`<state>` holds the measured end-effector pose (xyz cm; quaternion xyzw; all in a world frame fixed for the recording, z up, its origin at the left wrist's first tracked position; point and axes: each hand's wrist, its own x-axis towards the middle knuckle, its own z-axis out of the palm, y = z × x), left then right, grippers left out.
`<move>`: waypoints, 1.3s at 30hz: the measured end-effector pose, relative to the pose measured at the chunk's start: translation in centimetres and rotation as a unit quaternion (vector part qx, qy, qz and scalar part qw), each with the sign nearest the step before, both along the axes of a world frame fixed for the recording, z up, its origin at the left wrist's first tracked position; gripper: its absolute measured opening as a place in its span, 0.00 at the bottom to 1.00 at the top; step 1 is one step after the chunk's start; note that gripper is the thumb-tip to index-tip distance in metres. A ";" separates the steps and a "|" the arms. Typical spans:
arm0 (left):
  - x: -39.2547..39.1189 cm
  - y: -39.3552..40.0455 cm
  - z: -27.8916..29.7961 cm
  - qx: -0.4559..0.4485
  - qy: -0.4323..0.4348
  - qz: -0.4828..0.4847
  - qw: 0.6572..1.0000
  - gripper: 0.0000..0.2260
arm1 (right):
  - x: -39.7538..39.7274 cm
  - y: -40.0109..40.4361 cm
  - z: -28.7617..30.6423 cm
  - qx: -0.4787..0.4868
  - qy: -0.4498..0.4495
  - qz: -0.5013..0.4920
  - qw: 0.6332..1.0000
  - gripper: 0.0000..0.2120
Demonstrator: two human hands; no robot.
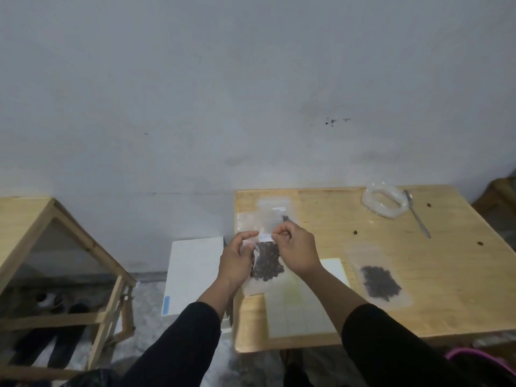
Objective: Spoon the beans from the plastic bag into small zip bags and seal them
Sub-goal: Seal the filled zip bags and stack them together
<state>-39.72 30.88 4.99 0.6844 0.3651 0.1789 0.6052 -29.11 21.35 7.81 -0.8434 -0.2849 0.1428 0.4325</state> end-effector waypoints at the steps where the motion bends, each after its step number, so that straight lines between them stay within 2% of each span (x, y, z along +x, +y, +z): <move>1: 0.1 -0.1 0.1 -0.001 -0.005 0.000 1.000 0.13 | 0.0 0.0 0.1 0.002 0.000 -0.003 1.000 0.02; 11: 1.0 -1.4 1.2 -0.006 -0.051 0.036 0.998 0.05 | -0.2 -0.1 1.0 0.004 -0.010 -0.013 1.000 0.02; 26: 1.9 -2.0 1.9 0.029 -0.032 0.067 0.997 0.04 | 0.6 -0.8 1.6 0.006 -0.050 -0.004 0.999 0.02; 31: 2.2 -2.0 2.2 0.009 -0.046 0.079 0.996 0.05 | 0.2 -0.7 0.8 0.039 -0.065 -0.058 0.995 0.16; 34: 2.2 -1.9 2.1 -0.008 -0.061 0.079 0.995 0.07 | 0.2 -0.8 0.9 0.066 -0.010 -0.050 0.997 0.18; 39: 2.2 -1.9 2.6 -0.026 -0.096 0.052 0.994 0.08 | 0.5 -0.9 0.8 0.140 0.078 0.006 0.987 0.10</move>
